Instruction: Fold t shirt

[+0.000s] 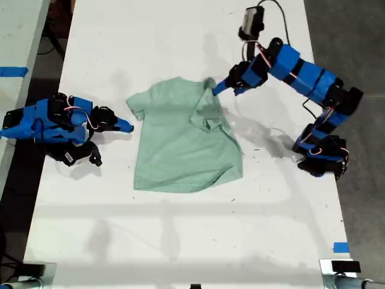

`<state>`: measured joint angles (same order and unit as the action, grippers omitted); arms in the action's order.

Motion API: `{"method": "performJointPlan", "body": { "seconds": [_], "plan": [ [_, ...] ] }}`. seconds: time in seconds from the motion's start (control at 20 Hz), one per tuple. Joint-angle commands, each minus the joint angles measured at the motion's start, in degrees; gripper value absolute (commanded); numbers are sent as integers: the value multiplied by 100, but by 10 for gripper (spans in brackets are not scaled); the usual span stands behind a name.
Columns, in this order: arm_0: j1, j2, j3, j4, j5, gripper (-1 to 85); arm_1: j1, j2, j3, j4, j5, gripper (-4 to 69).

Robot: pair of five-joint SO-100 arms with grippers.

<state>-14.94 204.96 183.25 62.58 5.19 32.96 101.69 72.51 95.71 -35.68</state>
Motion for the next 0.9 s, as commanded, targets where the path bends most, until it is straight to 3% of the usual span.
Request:
{"method": "performJointPlan", "body": {
  "seconds": [0.0,0.2,0.4,0.65,0.85],
  "plan": [
    [-264,44,44,-79,-26,101,-202,3480,2355,193,712,249],
    [-369,44,44,-79,-26,115,-1204,7146,6064,-334,1468,146],
    [-343,44,44,-79,-26,115,-1459,9905,8455,-633,1573,21],
    [-299,44,44,-79,-26,115,-1600,9861,9193,-1081,1529,20],
    [-290,44,44,-79,-18,115,-1582,9870,9237,-984,1608,20]
  ]
}}
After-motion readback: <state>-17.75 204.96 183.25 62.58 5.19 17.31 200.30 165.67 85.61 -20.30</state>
